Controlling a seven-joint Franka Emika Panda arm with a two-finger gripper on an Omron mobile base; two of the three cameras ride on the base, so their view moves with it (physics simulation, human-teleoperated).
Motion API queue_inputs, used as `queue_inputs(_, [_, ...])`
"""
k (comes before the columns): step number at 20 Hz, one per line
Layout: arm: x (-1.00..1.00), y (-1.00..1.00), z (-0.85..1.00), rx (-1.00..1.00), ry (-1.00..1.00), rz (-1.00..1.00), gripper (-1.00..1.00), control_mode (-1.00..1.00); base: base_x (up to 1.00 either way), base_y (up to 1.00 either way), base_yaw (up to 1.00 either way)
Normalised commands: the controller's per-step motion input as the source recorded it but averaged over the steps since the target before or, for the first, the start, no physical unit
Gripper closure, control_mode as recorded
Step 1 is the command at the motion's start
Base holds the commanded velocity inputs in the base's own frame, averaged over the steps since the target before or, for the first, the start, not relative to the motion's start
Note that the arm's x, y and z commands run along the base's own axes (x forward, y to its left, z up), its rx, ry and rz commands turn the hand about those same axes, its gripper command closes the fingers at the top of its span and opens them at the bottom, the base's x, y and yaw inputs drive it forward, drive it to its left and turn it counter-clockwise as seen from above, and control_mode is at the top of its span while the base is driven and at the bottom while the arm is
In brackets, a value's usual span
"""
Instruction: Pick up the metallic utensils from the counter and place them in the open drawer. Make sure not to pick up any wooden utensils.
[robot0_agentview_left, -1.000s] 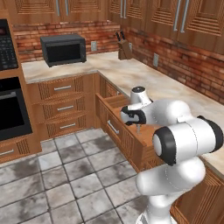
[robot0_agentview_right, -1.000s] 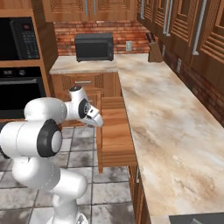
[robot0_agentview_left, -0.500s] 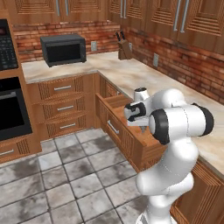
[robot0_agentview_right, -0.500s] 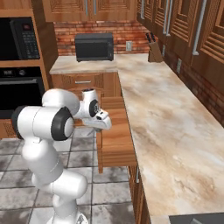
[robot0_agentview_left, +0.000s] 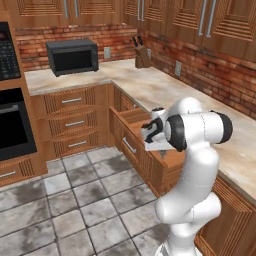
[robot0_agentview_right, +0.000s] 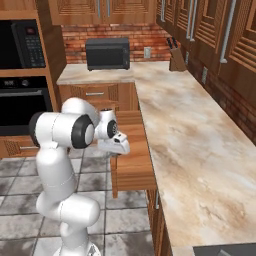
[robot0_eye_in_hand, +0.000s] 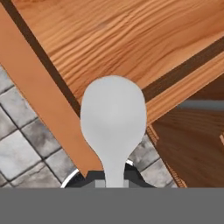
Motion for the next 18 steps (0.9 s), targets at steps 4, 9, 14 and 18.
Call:
queue_inputs(4, [0.16, 0.0, -0.52, 0.01, 0.04, 0.04, 1.0, -1.0, 0.0, 0.0, 0.0])
queue_inputs(9, [0.07, 0.0, -0.5, 0.01, 0.01, 0.06, 1.0, -1.0, 0.0, 0.0, 0.0])
queue_inputs(14, [-0.11, 0.43, -0.58, 0.04, 0.01, 0.08, 1.0, -1.0, 0.0, 0.0, 0.0])
queue_inputs(18, [-0.48, 1.0, -0.64, 0.13, 0.04, 0.07, 1.0, -1.0, 0.0, 0.0, 0.0])
